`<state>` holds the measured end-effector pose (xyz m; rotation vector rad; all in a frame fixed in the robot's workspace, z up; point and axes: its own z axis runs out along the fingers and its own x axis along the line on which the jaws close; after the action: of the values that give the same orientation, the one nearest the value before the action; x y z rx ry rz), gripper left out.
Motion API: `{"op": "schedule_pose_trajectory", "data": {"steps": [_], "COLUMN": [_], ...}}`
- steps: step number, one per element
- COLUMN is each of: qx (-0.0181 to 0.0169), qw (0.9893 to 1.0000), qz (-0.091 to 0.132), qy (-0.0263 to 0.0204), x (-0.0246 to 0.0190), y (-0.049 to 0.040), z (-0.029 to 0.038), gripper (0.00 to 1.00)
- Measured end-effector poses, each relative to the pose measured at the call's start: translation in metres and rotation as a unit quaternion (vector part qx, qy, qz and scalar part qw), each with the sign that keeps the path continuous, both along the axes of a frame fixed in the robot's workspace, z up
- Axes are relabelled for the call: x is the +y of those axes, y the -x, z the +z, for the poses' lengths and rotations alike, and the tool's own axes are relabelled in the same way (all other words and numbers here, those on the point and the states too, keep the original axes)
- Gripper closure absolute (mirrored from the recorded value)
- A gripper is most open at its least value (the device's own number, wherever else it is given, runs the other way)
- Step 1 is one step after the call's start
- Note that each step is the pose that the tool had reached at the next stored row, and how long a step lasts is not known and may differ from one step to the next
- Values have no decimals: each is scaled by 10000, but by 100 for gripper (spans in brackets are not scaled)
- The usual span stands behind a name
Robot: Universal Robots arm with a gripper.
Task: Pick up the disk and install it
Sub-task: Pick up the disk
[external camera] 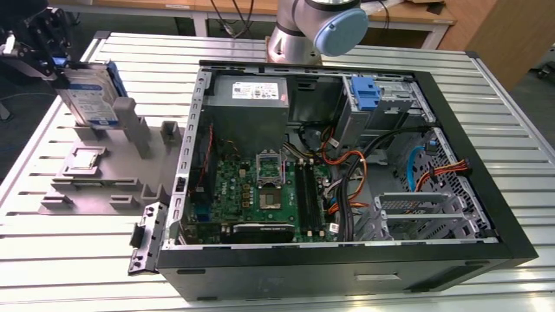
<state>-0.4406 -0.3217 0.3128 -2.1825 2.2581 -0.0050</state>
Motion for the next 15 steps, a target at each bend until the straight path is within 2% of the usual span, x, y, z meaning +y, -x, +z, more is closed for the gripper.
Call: {"op": "schedule_pose_trajectory", "data": {"steps": [15], "qx": [-1], "qw": [10000], "qz": [0], "qy": [0], "x": [0], "y": [0], "z": [178], "gripper": [63]}}
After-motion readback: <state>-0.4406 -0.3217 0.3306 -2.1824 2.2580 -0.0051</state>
